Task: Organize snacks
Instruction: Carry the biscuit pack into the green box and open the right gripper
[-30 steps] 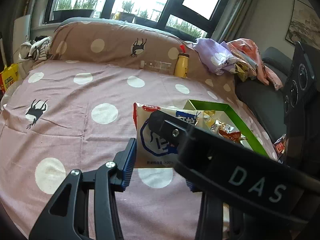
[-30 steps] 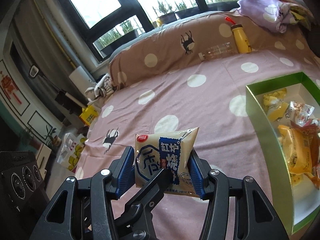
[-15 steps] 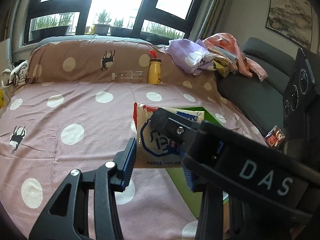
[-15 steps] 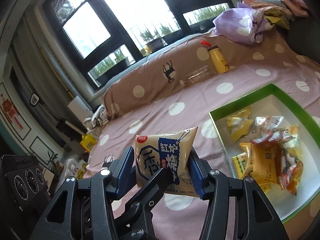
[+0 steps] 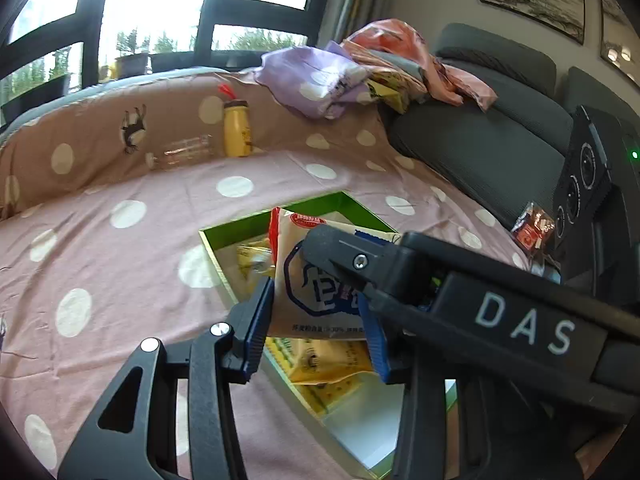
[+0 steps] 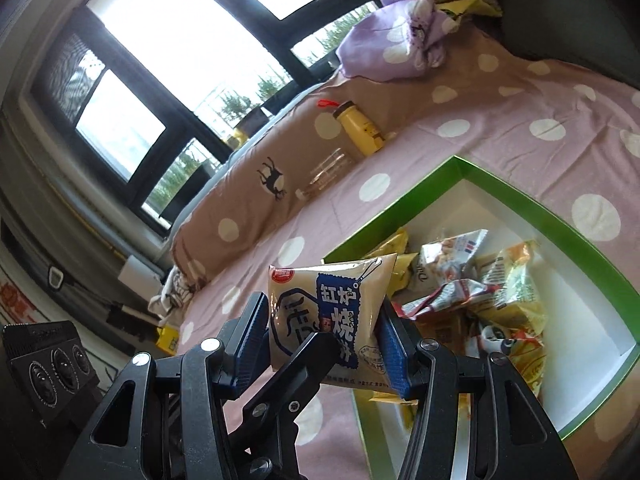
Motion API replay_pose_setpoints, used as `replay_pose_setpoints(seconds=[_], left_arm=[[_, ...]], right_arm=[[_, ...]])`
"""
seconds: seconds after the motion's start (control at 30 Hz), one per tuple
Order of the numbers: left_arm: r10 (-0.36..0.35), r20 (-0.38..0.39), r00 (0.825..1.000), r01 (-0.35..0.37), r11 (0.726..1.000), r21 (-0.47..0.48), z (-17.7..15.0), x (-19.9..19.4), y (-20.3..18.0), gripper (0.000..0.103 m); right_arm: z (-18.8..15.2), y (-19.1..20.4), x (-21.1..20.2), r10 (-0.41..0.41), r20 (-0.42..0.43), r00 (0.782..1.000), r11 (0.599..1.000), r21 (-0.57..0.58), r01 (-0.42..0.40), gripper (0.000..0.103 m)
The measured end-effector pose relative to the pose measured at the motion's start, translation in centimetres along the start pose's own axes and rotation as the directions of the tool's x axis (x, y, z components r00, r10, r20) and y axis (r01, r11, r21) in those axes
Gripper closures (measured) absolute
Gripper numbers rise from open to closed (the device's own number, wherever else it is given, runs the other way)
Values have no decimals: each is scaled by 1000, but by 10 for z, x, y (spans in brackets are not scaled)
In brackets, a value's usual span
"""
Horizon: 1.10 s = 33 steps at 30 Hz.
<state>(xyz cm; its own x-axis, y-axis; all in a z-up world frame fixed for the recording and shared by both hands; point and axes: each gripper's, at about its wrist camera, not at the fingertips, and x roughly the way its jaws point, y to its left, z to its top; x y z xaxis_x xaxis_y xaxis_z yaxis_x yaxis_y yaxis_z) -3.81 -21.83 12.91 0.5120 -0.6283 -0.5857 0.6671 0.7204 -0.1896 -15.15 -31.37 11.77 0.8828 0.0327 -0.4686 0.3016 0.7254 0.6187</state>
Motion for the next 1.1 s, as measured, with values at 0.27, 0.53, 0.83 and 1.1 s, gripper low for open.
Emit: replay_pose_setpoints(seconds=[0.27,0.53,0.83,1.1], left_arm=[[-56,-49,997,58,997,46,3,24,-25,62],[-114,-108,988,116,993,19,0,45,-34,61],[-148,-155,977,145,989,-29,-4,59,-34,61],[-158,-176,972,152,987,-50,-6,64,-33,61]], right_arm=[[11,-34,-8,-86,21,996,992,92,84,47],[14,-60,-10,-146,3,989,977,156,144,47],[16,-75,-3,-191,-35,981,961,195,195,47],[14,-78,0,-211,-55,976,955,203,218,47]])
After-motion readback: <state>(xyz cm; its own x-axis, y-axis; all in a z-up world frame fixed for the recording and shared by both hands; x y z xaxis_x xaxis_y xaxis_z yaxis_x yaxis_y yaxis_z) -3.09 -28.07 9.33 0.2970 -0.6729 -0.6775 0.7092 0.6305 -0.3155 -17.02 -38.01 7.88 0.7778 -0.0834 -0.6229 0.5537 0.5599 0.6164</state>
